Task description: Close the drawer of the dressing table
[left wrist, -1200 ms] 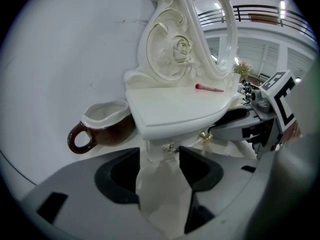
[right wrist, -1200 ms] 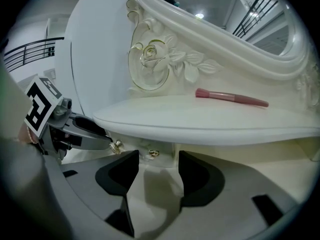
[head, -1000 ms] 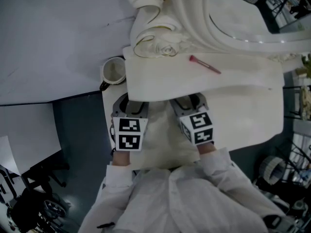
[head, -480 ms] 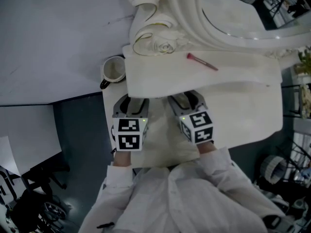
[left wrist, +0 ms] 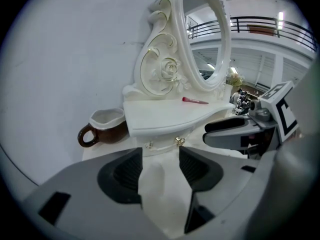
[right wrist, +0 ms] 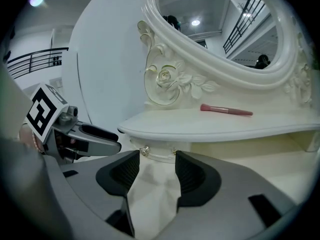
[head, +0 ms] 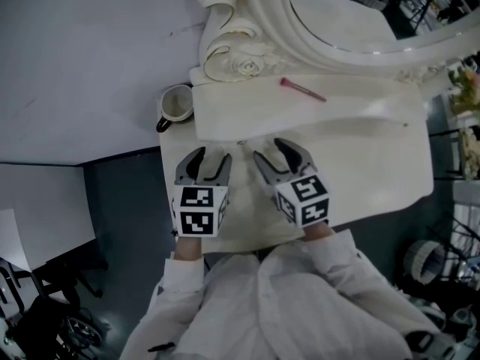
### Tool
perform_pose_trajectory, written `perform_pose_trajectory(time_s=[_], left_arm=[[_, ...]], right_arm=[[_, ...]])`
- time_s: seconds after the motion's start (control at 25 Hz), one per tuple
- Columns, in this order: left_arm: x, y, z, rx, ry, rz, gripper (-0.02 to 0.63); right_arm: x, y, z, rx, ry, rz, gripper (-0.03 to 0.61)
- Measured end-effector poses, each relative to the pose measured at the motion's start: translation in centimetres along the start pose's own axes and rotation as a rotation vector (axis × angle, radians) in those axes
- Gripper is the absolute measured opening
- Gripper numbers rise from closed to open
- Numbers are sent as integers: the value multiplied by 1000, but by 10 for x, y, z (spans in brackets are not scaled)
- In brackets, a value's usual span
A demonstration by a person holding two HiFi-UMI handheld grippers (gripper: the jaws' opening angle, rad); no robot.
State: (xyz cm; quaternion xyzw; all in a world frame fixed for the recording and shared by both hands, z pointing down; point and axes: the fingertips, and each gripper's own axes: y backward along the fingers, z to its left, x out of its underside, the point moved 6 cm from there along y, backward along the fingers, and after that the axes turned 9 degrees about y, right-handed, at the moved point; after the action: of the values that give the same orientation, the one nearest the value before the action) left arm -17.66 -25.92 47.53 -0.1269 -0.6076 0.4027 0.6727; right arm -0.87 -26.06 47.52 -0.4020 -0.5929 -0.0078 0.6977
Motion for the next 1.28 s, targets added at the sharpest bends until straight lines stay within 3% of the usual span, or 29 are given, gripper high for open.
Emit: perform_pose_trajectory(time_s=[0.44,0.6,0.84,1.04,1.28], left_arm=[[-21,44,-27,65,-62,-95,227],[-28,61,-39,94,-86,-139,227],[-40,83,-57,128,-136,-207,220],[-52,100,-65,110,-172,-285,102],[-56,111,-73,127,-183,-316,57]], right_arm=[[-29,41,16,-43,37,-120,215],[-40,59,18,-42,59,-150,138],[-54,79,24,-29,140,-185,90],[-61,91,28,-32,157,-215,43],[-77,106,34,-58,159,-266,17]])
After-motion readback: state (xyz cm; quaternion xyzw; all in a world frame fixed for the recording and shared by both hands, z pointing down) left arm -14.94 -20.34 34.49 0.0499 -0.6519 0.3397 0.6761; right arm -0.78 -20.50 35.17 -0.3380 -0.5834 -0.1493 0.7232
